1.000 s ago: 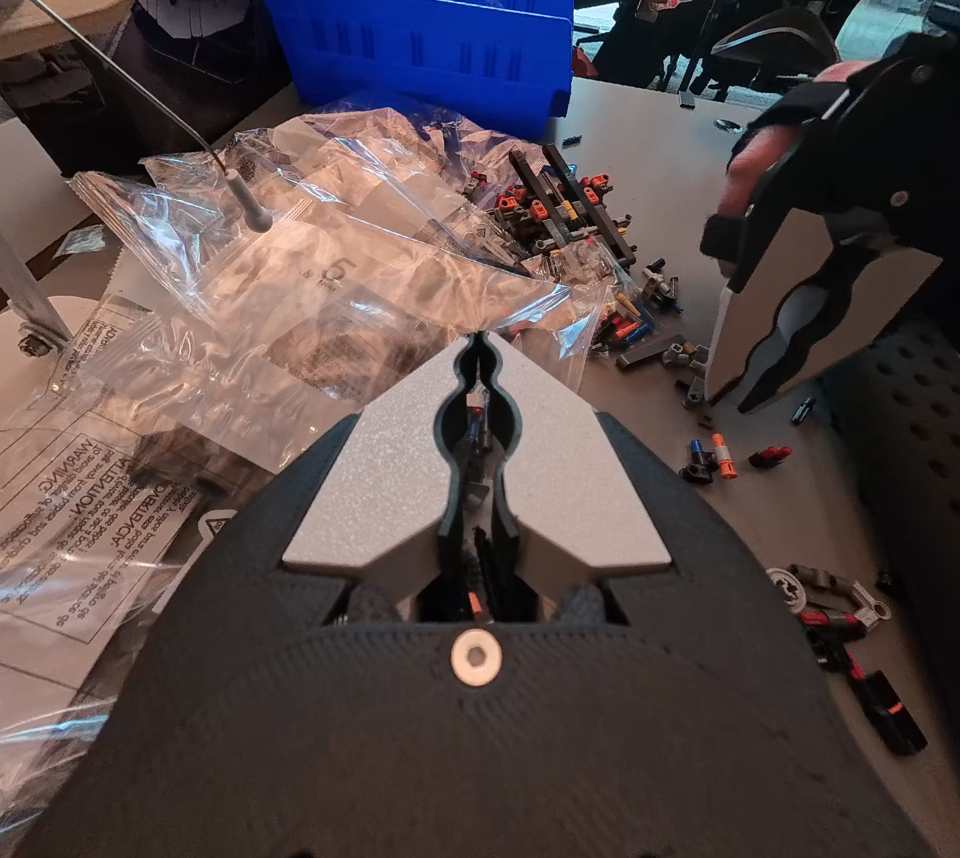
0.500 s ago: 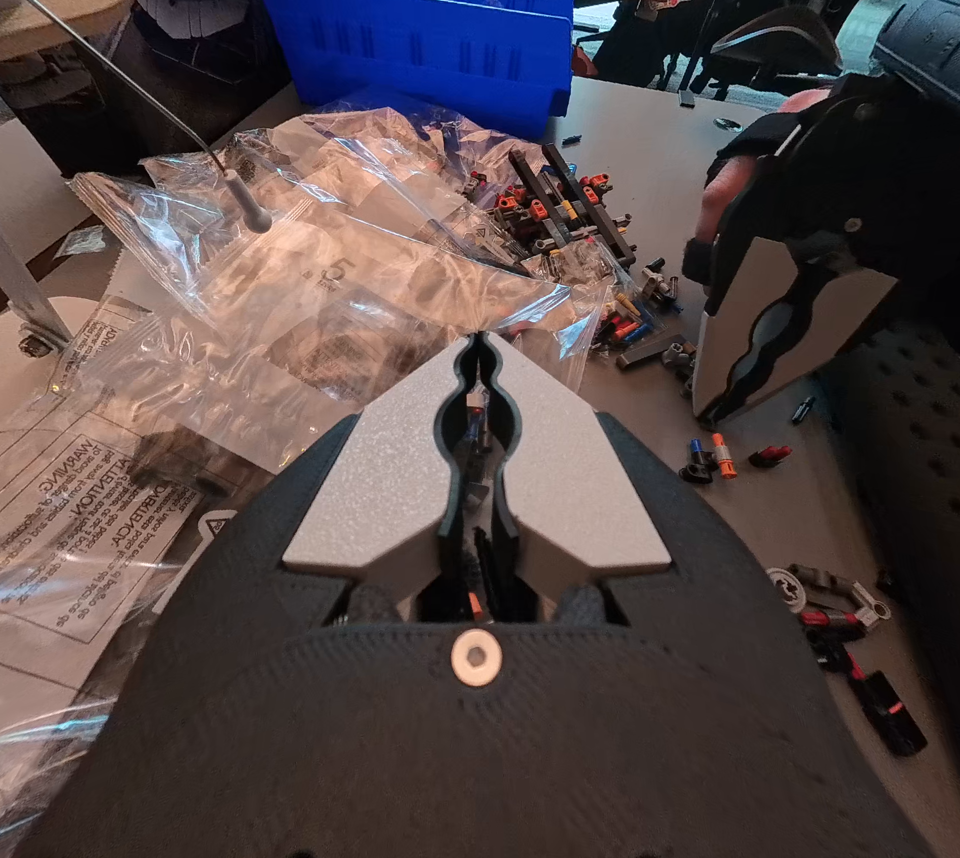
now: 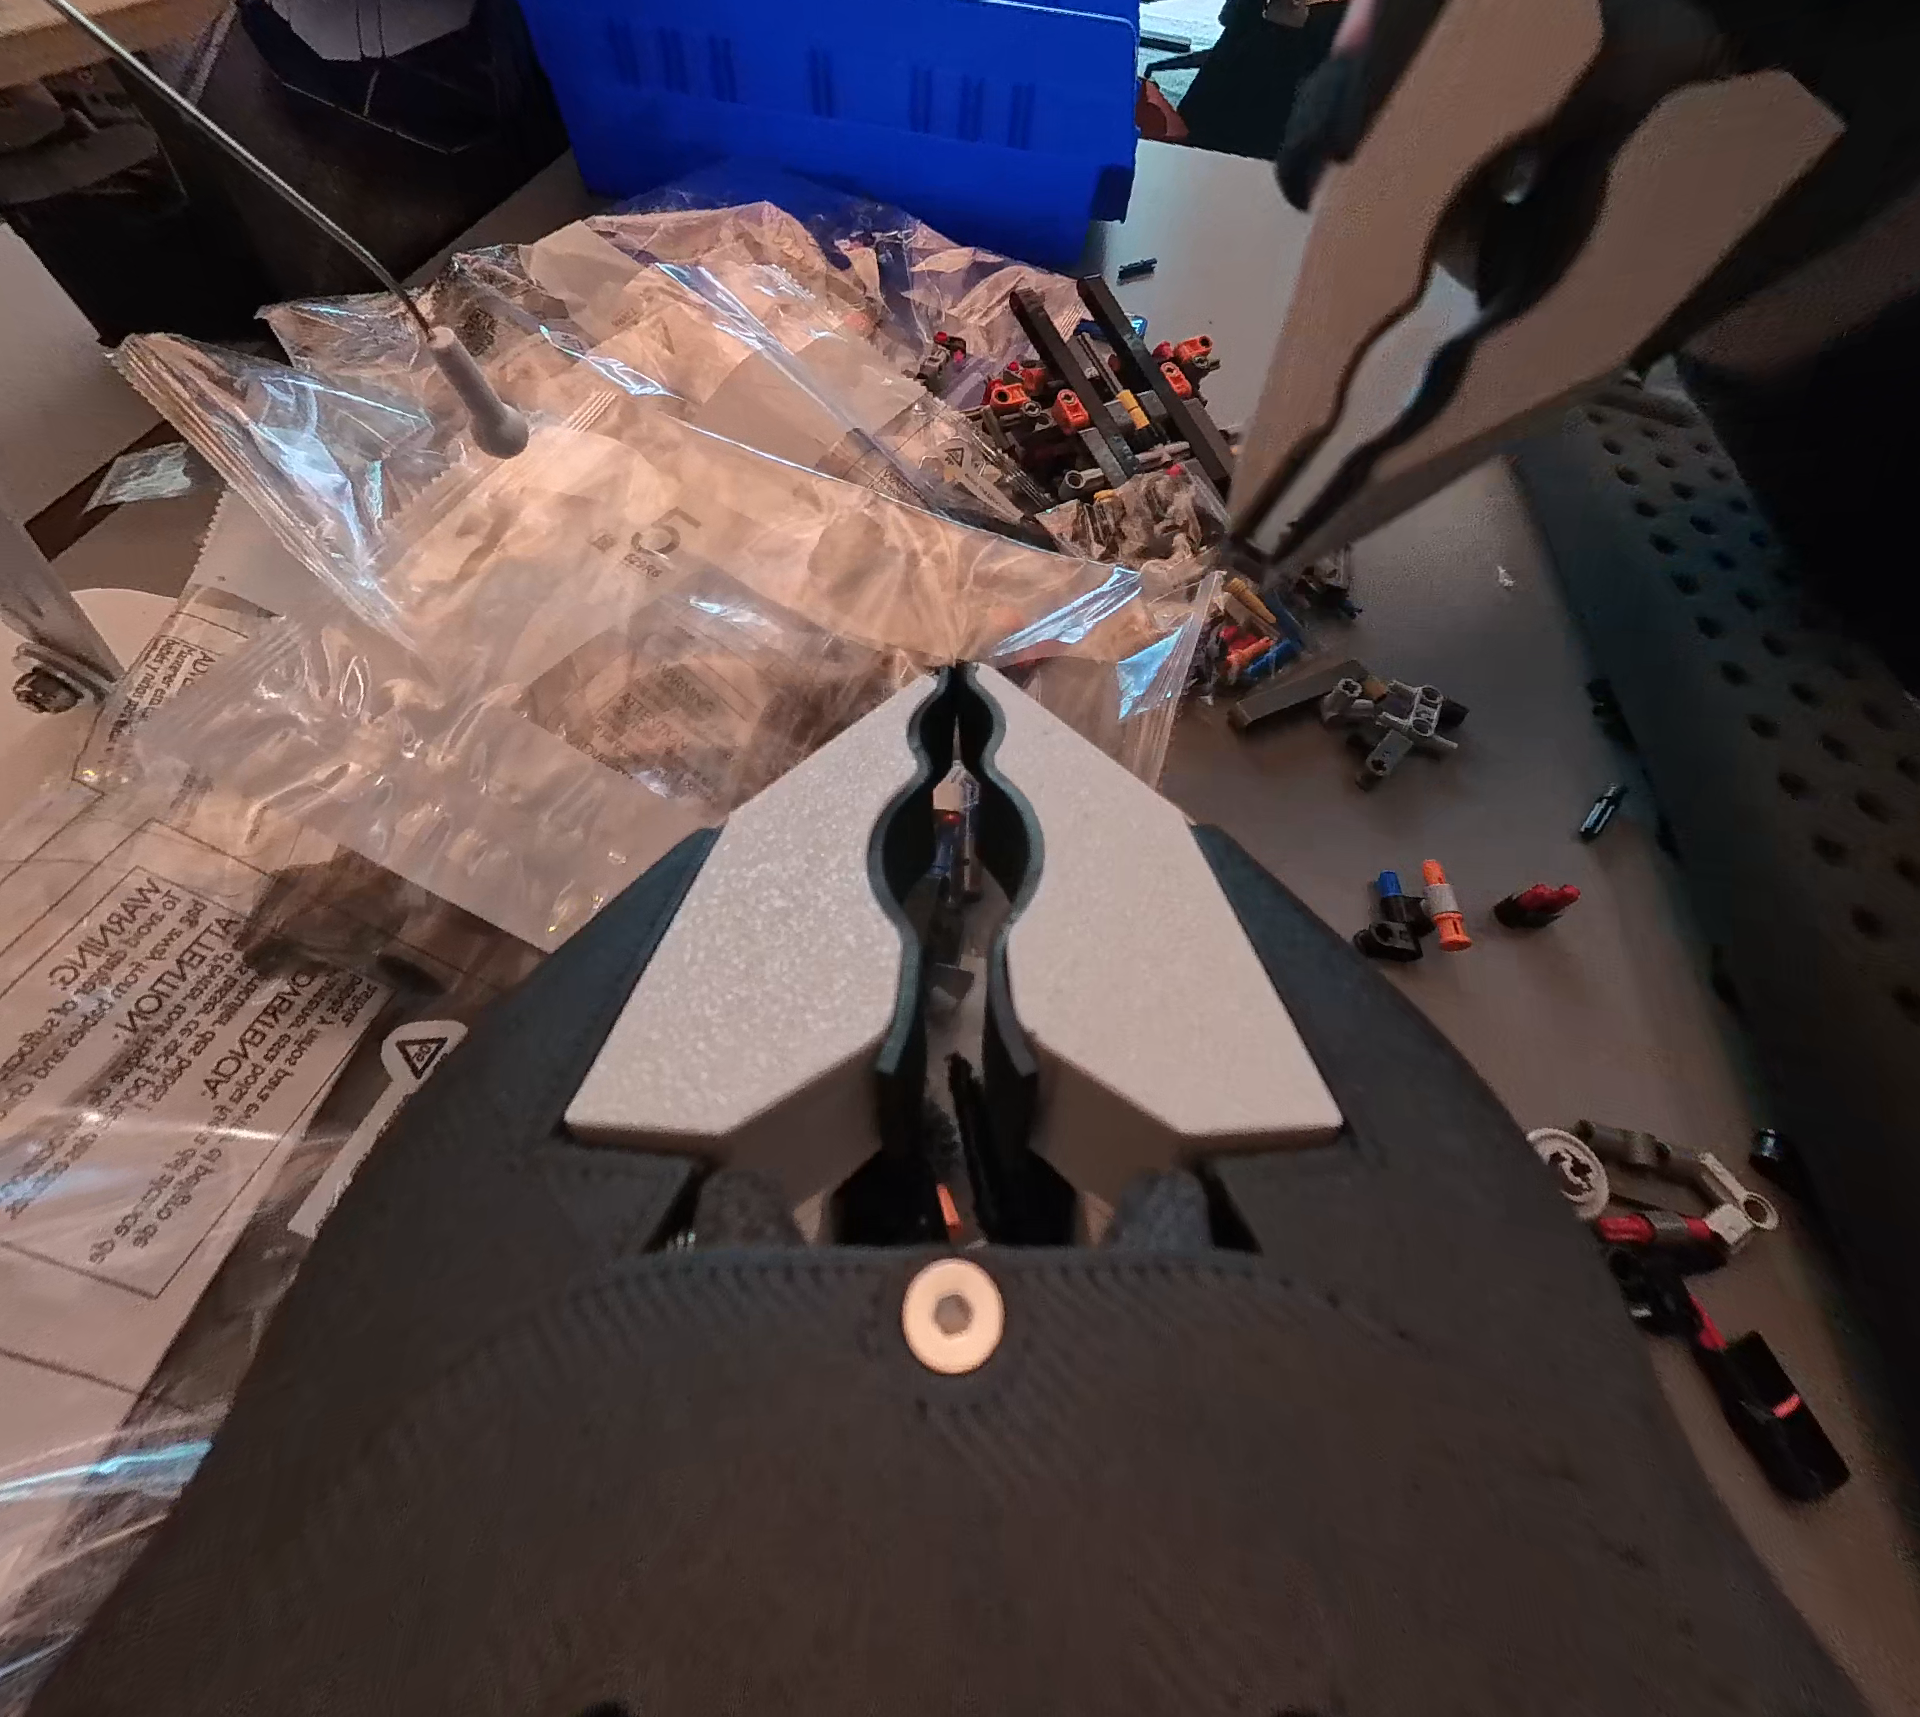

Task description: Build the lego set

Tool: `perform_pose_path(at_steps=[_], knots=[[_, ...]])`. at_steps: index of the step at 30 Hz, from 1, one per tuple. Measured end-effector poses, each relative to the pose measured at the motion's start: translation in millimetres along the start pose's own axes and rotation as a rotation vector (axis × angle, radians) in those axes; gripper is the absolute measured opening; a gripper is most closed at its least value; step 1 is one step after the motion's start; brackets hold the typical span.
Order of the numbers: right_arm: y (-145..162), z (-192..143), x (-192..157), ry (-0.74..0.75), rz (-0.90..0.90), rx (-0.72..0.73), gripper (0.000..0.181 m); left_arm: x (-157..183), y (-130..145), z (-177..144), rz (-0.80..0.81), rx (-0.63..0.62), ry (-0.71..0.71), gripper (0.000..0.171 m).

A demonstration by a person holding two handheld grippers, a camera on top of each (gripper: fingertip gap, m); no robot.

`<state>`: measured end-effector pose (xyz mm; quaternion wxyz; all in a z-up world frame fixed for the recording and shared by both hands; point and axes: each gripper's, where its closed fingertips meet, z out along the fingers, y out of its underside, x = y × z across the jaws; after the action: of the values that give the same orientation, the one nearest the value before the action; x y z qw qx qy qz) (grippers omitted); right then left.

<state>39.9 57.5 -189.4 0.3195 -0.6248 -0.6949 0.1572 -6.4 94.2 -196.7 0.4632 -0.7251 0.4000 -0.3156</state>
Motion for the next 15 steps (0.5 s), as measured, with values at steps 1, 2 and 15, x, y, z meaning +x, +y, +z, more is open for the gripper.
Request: perform_pose_path(at_steps=[1, 2, 15], knots=[[-4, 2, 7, 0.011, 0.005, 0.007, 0.004, 0, 0, 0, 0.0, 0.0, 0.001, 0.0], [-6, 5, 15, 0.023, 0.01, 0.007, 0.004, 0, 0, 0, -0.001, 0.0, 0.001, 0.0], [-4, 64, 30, -0.056, 0.099, -0.039, 0.004, 1, 0, 1, 0.003, -0.002, 0.004, 0.0]])
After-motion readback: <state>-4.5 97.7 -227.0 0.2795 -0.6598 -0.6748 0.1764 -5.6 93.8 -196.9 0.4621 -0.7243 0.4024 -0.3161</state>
